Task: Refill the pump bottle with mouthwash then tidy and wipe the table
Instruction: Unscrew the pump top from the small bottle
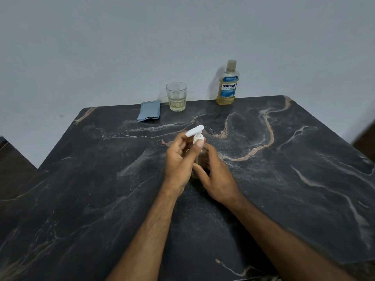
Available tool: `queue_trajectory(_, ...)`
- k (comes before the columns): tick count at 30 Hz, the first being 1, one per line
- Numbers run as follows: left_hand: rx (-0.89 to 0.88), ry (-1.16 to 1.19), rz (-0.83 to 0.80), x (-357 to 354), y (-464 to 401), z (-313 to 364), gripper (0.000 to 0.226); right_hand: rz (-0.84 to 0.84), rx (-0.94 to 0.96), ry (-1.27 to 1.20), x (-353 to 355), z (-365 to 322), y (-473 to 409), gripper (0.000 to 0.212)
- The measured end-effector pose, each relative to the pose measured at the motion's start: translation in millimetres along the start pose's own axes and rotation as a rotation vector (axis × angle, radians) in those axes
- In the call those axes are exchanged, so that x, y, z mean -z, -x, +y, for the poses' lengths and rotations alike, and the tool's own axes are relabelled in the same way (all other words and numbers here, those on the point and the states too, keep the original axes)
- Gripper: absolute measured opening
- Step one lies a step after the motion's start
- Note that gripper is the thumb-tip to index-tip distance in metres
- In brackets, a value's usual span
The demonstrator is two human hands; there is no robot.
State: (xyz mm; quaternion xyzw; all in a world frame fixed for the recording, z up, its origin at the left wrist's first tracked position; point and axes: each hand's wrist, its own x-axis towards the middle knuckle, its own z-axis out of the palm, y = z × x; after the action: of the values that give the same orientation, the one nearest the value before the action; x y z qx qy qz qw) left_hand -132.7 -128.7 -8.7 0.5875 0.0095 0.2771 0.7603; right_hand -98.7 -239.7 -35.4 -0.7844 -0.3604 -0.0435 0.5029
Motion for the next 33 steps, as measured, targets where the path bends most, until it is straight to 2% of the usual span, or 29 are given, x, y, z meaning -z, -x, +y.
queue_trajectory(3, -0.002, 0.012, 0.015, -0.6, 0.2, -0.6, 0.026, 0.002, 0.000, -0.001, -0.2, -0.1, 0.2, 0.056)
queue_trajectory(6, 0.016, 0.040, -0.012, 2.3, 0.3, 0.7, 0.019, 0.005, -0.001, -0.014, -0.5, 0.0, -0.1, 0.055)
queue_trajectory(9, 0.038, 0.035, -0.049, 5.0, 1.3, 0.9, 0.026, 0.002, 0.002, -0.015, -0.5, 0.4, 0.1, 0.057)
queue_trajectory(14, 0.028, 0.034, -0.007, 2.6, 2.4, 2.1, 0.020, 0.003, 0.004, -0.016, 0.0, -1.4, 0.6, 0.061)
queue_trajectory(21, 0.061, 0.085, -0.037, 5.1, 3.0, 0.9, 0.027, 0.006, -0.016, -0.014, -0.2, -1.3, 0.8, 0.053)
queue_trajectory(24, 0.048, 0.047, -0.042, 5.6, 2.9, -0.2, 0.022, 0.007, -0.010, -0.009, -0.2, -3.6, 1.5, 0.055)
queue_trajectory(33, 0.088, 0.194, -0.070, 6.4, 2.0, 1.0, 0.026, 0.017, -0.011, 0.017, -1.3, -1.0, 1.0, 0.056)
